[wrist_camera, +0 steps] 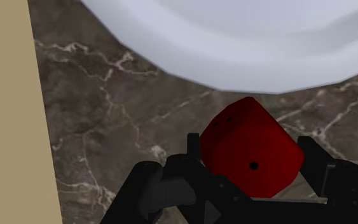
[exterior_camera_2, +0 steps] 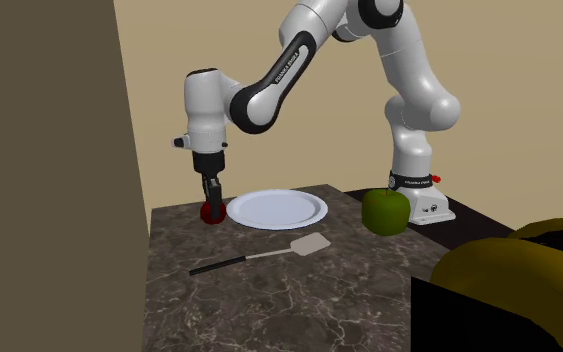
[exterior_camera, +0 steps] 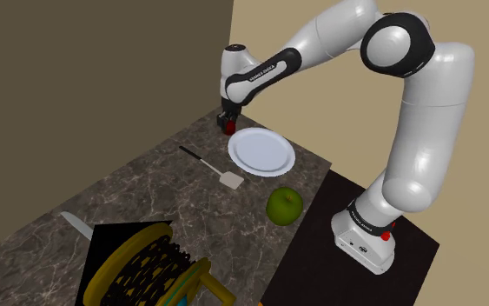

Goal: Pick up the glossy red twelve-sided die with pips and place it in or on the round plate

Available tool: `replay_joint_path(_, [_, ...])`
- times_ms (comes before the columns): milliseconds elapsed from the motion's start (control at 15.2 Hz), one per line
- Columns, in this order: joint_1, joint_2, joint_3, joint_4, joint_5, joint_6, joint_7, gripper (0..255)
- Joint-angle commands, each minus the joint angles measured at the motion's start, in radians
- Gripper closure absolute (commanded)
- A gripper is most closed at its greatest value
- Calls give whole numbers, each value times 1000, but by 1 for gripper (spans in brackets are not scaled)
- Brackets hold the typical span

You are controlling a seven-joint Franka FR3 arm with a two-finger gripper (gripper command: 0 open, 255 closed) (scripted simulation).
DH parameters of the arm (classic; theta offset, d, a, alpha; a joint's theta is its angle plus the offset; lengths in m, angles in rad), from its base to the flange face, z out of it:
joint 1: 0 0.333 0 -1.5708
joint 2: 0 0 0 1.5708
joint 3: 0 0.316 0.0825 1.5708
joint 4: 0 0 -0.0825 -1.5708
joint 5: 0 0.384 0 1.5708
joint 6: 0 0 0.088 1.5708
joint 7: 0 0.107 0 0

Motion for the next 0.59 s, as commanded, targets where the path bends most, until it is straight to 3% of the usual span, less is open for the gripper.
replay_joint_path(0, [-1, -17, 3, 1, 4, -19, -4, 255])
replay_joint_path(528, [-7, -85, 12, 19, 22, -103, -20, 255])
